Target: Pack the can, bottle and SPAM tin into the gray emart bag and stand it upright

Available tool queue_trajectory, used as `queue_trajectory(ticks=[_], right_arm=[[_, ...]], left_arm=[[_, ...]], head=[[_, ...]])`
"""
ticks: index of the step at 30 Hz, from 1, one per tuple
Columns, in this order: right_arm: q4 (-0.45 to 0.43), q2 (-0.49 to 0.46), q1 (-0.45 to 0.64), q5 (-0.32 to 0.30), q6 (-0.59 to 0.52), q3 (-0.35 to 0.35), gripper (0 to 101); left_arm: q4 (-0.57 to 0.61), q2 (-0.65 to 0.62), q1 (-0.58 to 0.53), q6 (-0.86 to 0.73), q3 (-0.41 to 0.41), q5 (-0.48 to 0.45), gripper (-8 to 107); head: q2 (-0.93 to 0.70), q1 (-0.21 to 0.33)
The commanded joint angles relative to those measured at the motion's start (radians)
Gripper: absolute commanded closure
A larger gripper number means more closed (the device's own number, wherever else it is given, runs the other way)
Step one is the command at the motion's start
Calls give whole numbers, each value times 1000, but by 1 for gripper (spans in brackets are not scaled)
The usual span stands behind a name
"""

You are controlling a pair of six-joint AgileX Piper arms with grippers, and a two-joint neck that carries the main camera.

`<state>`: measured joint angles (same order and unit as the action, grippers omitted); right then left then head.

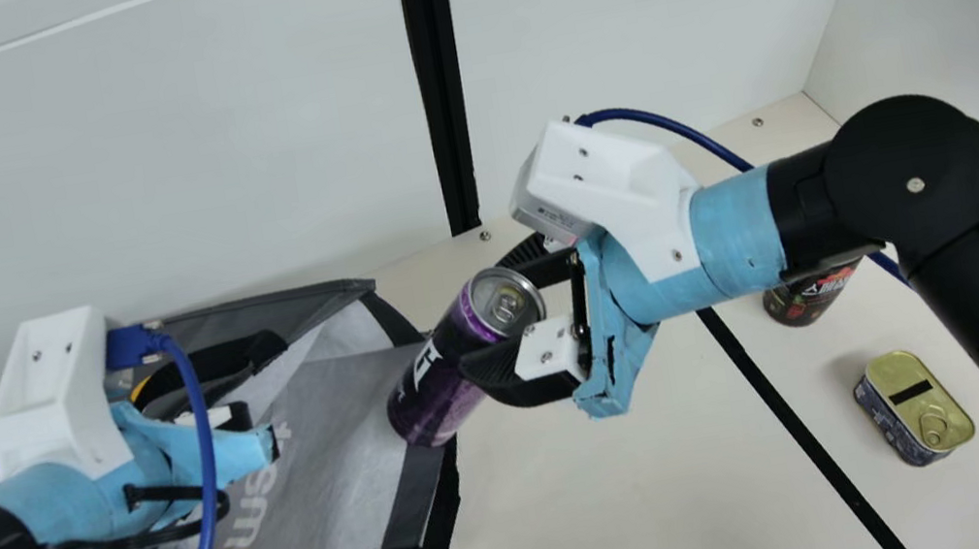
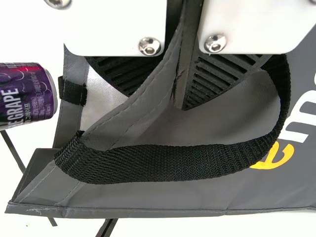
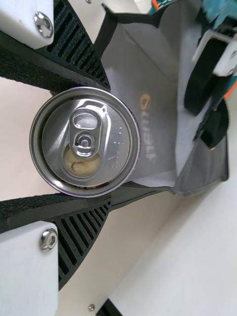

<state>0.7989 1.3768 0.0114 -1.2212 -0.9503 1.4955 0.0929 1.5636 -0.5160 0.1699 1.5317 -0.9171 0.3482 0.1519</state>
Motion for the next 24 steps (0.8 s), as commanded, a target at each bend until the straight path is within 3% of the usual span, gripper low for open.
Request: queue_trajectory(ticks=[1, 24], right_arm=[[13, -2, -1, 1, -10, 0, 101], [117, -8, 22, 1, -101, -52, 101]], left_arm=[[0, 0, 0, 0, 0, 0, 107], [0, 0, 0, 0, 0, 0, 107]], head=[[1, 23], [1, 23]])
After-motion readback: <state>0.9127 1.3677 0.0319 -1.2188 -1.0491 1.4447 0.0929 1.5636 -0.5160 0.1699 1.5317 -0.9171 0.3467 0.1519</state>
